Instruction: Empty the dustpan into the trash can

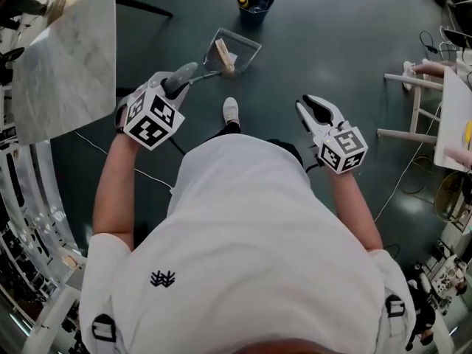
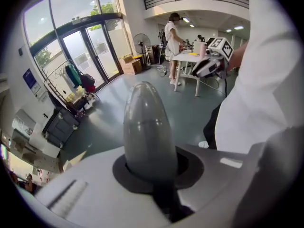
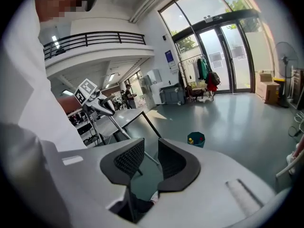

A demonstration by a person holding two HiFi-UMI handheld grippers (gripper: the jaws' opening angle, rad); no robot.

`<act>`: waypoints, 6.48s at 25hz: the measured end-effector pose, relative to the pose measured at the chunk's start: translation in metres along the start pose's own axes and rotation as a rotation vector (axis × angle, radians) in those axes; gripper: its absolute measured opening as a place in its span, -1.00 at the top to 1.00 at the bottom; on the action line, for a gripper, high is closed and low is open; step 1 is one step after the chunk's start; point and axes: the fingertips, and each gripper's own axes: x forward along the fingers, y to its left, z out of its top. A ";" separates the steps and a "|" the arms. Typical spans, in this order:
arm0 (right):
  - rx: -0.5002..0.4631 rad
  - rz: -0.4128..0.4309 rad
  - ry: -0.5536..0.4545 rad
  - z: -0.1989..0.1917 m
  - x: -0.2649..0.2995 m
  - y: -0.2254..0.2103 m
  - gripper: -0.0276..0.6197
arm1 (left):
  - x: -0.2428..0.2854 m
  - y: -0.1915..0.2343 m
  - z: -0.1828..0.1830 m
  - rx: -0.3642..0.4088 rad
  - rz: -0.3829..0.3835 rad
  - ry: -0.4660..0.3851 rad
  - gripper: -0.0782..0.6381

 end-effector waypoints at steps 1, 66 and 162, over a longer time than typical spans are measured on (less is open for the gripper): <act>0.003 -0.013 -0.011 0.007 0.008 -0.001 0.64 | 0.003 0.014 0.002 0.026 -0.005 -0.003 0.53; 0.198 -0.045 -0.104 0.095 0.073 -0.362 0.67 | 0.311 0.189 0.279 1.200 0.021 0.586 0.55; -0.069 0.203 0.047 0.129 0.154 -0.163 0.89 | 0.136 0.172 0.010 0.052 -0.030 0.478 0.55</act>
